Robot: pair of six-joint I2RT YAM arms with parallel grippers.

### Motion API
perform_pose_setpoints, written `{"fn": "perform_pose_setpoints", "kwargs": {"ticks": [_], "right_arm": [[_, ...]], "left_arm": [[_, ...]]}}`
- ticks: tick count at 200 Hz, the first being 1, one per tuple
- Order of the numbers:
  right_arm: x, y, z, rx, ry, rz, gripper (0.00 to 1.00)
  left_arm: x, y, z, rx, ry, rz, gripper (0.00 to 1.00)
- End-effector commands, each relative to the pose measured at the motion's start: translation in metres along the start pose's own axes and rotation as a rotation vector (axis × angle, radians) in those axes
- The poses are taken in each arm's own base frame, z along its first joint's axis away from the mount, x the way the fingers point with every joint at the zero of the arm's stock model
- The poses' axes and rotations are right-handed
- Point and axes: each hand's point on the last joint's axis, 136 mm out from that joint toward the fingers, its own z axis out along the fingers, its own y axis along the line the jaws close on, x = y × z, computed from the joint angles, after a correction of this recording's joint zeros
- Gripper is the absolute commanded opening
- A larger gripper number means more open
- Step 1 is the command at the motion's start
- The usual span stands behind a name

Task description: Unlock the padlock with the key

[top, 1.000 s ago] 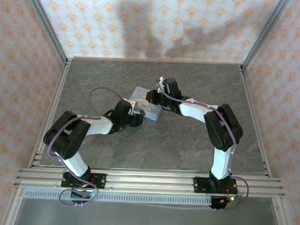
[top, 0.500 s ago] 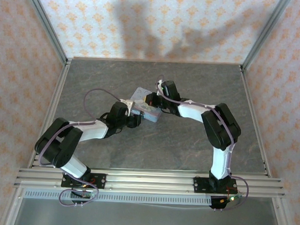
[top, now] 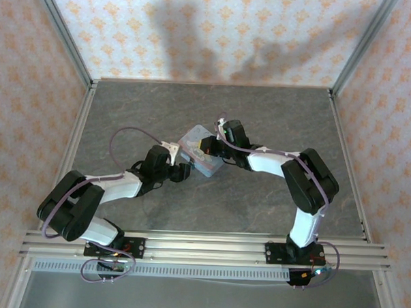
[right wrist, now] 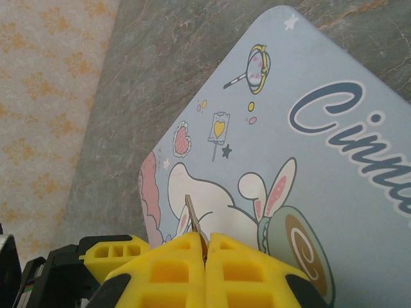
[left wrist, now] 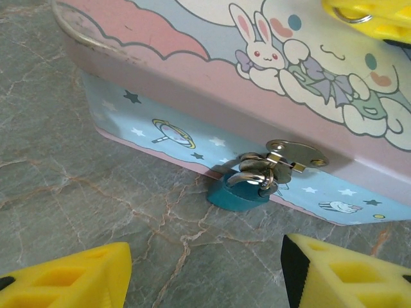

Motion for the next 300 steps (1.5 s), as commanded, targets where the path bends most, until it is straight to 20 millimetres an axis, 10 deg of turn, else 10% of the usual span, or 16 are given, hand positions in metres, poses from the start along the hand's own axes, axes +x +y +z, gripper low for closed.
{"fn": "perform_pose_setpoints", "kwargs": {"ticks": [1,300], "right_arm": [[0.036,-0.046,-0.004,0.148,0.099,0.082,0.00],[0.029,-0.044,-0.005,0.127,0.094,0.068,0.00]], "left_arm": [[0.002,-0.005,0.004,0.019,0.003,0.060,0.63],[-0.015,-0.048,0.041,0.233,-0.028,0.009,0.36]]}}
